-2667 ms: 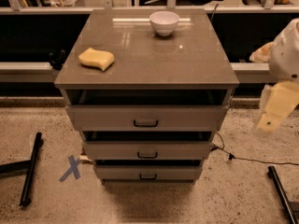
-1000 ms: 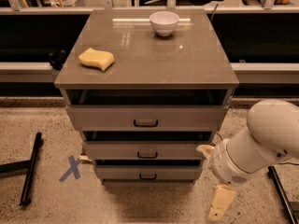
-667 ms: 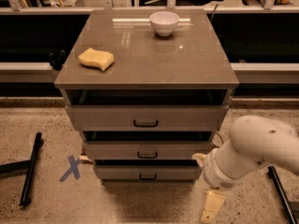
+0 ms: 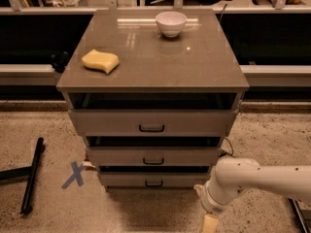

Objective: Open bottom drawer

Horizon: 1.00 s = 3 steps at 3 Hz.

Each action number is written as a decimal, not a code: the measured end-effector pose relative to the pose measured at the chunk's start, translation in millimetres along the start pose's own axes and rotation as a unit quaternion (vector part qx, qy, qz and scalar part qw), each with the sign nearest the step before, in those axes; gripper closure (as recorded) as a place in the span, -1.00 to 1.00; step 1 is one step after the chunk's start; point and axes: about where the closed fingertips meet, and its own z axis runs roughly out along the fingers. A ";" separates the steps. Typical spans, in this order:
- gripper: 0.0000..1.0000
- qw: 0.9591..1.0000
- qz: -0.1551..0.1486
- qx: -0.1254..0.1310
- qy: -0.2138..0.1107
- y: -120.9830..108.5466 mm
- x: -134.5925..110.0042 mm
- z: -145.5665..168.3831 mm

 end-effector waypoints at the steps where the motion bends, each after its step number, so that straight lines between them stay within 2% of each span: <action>1: -1.00 1.000 0.006 -0.023 -0.007 13.9 -0.3 15.5; 2: -1.00 1.000 0.005 -0.019 -0.006 12.0 -1.0 11.5; 3: -1.00 1.000 -0.005 -0.014 -0.012 -8.3 3.9 41.4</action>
Offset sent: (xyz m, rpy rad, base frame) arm -0.0159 0.0064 -0.0158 0.0193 0.0501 0.0001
